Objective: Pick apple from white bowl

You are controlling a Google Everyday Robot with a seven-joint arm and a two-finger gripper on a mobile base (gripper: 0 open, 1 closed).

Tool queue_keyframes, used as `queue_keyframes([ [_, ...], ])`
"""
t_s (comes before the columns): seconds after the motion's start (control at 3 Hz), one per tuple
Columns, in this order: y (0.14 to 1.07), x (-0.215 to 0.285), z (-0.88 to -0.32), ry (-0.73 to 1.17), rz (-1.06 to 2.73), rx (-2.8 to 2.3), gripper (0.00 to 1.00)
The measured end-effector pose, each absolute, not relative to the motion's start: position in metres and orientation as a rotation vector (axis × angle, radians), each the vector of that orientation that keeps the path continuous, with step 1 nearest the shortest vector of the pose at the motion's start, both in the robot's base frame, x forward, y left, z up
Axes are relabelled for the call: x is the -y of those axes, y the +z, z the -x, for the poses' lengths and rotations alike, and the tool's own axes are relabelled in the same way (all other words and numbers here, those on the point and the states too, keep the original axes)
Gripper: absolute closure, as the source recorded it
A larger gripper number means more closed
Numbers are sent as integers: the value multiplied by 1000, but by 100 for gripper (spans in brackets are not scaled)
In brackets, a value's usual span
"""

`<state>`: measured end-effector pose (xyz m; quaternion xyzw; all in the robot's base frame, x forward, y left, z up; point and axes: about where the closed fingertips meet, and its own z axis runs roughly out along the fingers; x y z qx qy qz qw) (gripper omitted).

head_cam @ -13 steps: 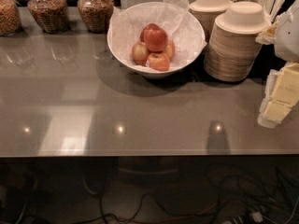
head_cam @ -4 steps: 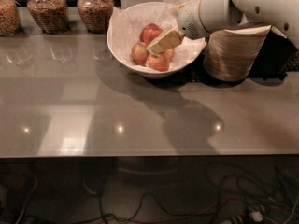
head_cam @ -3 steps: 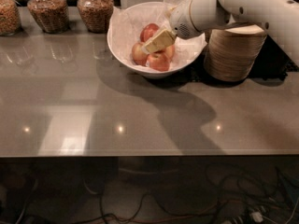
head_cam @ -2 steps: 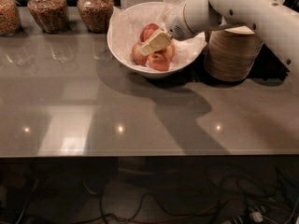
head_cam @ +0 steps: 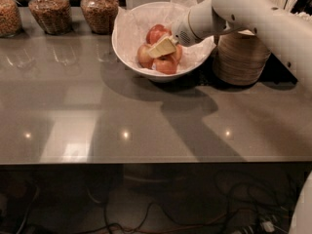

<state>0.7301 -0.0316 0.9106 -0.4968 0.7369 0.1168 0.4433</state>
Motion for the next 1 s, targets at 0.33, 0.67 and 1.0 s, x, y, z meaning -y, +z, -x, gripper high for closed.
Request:
queue_keyframes([
  [0.33, 907, 34, -730, 283, 1231, -1840, 65],
  [0.67, 916, 45, -720, 270, 1226, -1831, 88],
  [1.0, 937, 61, -697, 246, 1234, -1800, 100],
])
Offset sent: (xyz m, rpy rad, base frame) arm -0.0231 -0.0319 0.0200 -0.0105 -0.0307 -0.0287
